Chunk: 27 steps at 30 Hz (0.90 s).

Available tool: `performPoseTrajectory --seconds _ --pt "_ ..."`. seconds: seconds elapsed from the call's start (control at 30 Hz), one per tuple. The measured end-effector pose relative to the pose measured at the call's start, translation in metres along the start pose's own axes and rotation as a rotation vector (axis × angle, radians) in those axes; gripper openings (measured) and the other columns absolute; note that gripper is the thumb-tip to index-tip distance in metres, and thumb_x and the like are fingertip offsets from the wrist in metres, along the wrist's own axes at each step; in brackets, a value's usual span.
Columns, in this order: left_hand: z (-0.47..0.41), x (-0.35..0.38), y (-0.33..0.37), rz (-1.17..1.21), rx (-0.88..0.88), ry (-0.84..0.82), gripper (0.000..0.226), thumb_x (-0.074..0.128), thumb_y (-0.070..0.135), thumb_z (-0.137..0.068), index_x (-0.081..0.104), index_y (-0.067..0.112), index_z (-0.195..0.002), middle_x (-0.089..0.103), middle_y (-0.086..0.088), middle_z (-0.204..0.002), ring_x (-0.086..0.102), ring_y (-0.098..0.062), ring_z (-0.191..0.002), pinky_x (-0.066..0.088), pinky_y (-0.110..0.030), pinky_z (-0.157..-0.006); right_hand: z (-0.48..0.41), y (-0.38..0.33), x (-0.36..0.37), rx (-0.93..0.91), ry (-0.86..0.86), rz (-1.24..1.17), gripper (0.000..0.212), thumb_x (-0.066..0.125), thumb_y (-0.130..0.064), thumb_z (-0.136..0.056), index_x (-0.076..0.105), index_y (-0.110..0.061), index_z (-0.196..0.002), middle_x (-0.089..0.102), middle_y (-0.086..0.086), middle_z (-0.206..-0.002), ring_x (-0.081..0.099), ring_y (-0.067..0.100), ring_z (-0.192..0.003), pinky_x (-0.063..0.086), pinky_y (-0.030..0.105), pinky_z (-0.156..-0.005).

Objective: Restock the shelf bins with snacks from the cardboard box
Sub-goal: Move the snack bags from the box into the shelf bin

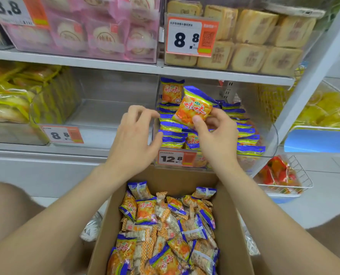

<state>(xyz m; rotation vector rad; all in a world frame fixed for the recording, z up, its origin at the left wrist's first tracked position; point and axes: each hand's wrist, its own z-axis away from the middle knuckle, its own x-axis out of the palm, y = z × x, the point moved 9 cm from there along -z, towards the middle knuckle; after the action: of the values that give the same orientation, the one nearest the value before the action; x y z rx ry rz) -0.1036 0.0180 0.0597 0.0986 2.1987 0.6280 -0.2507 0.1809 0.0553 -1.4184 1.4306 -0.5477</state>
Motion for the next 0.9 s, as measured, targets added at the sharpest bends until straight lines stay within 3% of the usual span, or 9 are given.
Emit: performPoseTrajectory --seconds 0.07,0.13,0.27,0.37,0.47,0.57,0.67,0.83,0.9 --pt "-0.008 0.013 -0.011 -0.054 -0.022 -0.096 0.053 0.062 0.030 -0.101 0.044 0.017 -0.149 0.047 -0.004 -0.144 0.053 -0.023 -0.125 0.051 -0.045 -0.099 -0.028 0.005 0.011 -0.044 0.009 0.146 0.019 0.072 -0.035 -0.094 0.068 -0.019 -0.104 0.073 -0.012 -0.087 0.070 0.009 -0.085 0.058 0.040 -0.082" --pt "-0.014 0.027 -0.024 -0.059 -0.105 -0.201 0.065 0.058 0.035 -0.104 0.029 0.014 -0.158 0.045 -0.007 -0.154 0.053 -0.026 -0.132 0.051 -0.048 -0.102 -0.056 0.014 0.029 -0.038 -0.017 0.249 0.021 0.070 -0.036 -0.095 0.064 -0.018 -0.103 0.071 -0.008 -0.085 0.068 0.025 -0.089 0.054 0.044 -0.084" --pt "-0.019 0.050 -0.031 -0.163 -0.109 -0.364 0.068 0.057 0.034 -0.100 0.023 0.013 -0.154 0.057 -0.008 -0.138 0.063 -0.030 -0.112 0.057 -0.049 -0.084 -0.104 0.027 0.066 0.010 -0.082 0.391 0.029 0.065 -0.032 -0.100 0.063 -0.004 -0.106 0.065 0.010 -0.097 0.058 0.033 -0.090 0.041 0.036 -0.071" --pt "-0.025 0.050 -0.033 -0.187 -0.102 -0.362 0.045 0.059 0.029 -0.094 0.035 0.015 -0.130 0.064 -0.005 -0.116 0.064 -0.029 -0.093 0.049 -0.040 -0.066 -0.123 0.030 0.094 -0.034 -0.173 0.538 0.029 0.063 -0.028 -0.102 0.061 -0.002 -0.112 0.063 0.016 -0.103 0.060 0.035 -0.093 0.044 0.037 -0.073" --pt "-0.027 0.050 -0.033 -0.152 -0.091 -0.361 0.037 0.061 0.031 -0.092 0.037 0.019 -0.119 0.067 -0.004 -0.113 0.066 -0.028 -0.090 0.055 -0.043 -0.067 -0.128 0.038 0.122 -0.097 -0.316 0.636 0.028 0.064 -0.024 -0.100 0.060 -0.003 -0.119 0.063 0.020 -0.117 0.060 0.041 -0.108 0.047 0.040 -0.085" --pt "-0.024 0.049 -0.031 -0.135 -0.076 -0.339 0.036 0.060 0.032 -0.091 0.040 0.020 -0.119 0.068 -0.004 -0.113 0.066 -0.029 -0.091 0.057 -0.047 -0.071 -0.136 0.043 0.115 -0.032 -0.231 0.525 0.042 0.071 -0.018 -0.094 0.053 -0.005 -0.130 0.065 0.018 -0.114 0.062 0.038 -0.108 0.051 0.041 -0.080" --pt "-0.023 0.045 -0.027 -0.242 -0.059 -0.280 0.032 0.059 0.034 -0.092 0.043 0.018 -0.115 0.066 -0.004 -0.110 0.060 -0.028 -0.095 0.051 -0.040 -0.073 -0.130 0.046 0.120 -0.052 -0.256 0.510 0.065 0.072 -0.018 -0.095 0.035 -0.011 -0.149 0.066 0.021 -0.108 0.064 0.040 -0.101 0.053 0.042 -0.075" --pt "-0.014 0.032 -0.017 -0.330 -0.064 -0.163 0.041 0.061 0.037 -0.094 0.048 0.016 -0.127 0.060 -0.005 -0.118 0.055 -0.028 -0.105 0.052 -0.041 -0.083 -0.115 0.027 0.113 -0.173 -0.208 0.793 0.071 0.066 -0.029 -0.096 0.030 -0.020 -0.157 0.059 0.022 -0.125 0.057 0.048 -0.115 0.050 0.052 -0.093" --pt "-0.007 0.023 -0.015 -0.275 -0.080 -0.102 0.050 0.064 0.037 -0.092 0.047 0.016 -0.134 0.056 -0.005 -0.122 0.053 -0.028 -0.107 0.052 -0.043 -0.085 -0.102 0.012 0.093 -0.186 -0.115 0.836 0.059 0.063 -0.031 -0.095 0.042 -0.013 -0.147 0.058 0.021 -0.124 0.056 0.047 -0.115 0.048 0.051 -0.091"
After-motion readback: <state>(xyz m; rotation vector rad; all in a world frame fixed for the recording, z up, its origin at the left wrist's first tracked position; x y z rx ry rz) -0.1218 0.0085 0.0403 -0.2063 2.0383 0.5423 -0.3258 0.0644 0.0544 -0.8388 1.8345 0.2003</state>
